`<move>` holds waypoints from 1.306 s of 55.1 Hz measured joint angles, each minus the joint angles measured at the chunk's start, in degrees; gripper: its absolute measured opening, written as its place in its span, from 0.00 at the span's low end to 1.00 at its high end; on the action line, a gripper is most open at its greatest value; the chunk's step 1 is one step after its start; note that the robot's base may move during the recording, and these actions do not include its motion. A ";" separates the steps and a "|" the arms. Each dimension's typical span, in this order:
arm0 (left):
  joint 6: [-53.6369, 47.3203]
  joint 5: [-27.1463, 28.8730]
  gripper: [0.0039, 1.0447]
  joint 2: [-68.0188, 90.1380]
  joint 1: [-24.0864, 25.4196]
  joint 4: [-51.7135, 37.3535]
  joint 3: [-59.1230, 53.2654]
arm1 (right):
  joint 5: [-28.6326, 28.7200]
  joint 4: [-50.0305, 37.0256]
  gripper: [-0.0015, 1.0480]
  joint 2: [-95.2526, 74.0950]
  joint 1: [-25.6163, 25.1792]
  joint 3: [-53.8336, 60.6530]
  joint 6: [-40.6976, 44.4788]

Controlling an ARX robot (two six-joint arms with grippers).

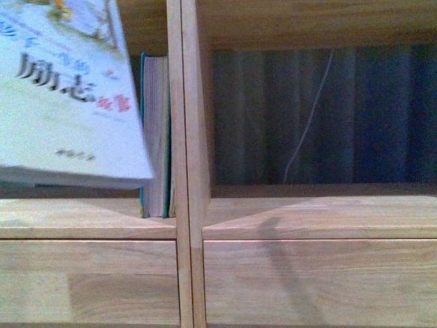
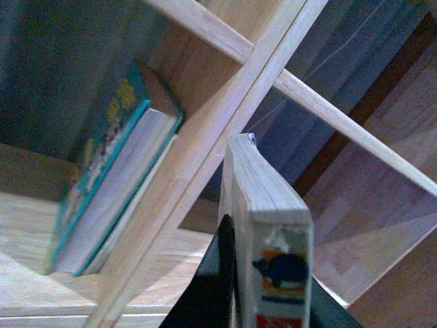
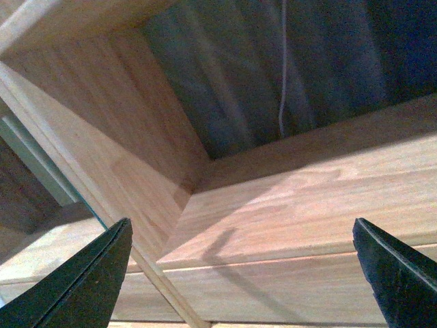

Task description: Organize books on shelf

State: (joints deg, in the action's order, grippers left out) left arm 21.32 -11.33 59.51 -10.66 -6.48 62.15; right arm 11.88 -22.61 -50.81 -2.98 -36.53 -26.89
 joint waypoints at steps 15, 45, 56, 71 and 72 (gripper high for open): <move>-27.39 -3.34 0.06 -2.45 14.99 0.17 -4.96 | -2.14 -9.88 0.93 -2.34 0.63 15.52 -3.58; -34.53 -16.61 0.06 22.36 25.86 -27.08 5.68 | -3.98 -32.37 0.93 -13.35 8.04 30.45 -6.97; -33.07 -18.10 0.06 31.12 22.58 -32.44 10.32 | -2.56 -35.71 0.93 -15.87 6.16 30.64 -7.28; -31.93 -16.55 0.06 42.38 18.88 -35.56 18.64 | -1.40 -37.83 0.93 -16.52 7.32 31.43 -7.89; -31.93 -16.31 0.06 43.21 18.62 -35.65 19.43 | -1.44 -37.75 0.93 -16.61 7.30 31.41 -7.89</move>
State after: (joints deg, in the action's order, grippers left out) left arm -10.61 -27.64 102.72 7.97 -42.13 81.58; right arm 10.44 -60.36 -67.42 4.32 -5.13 -34.79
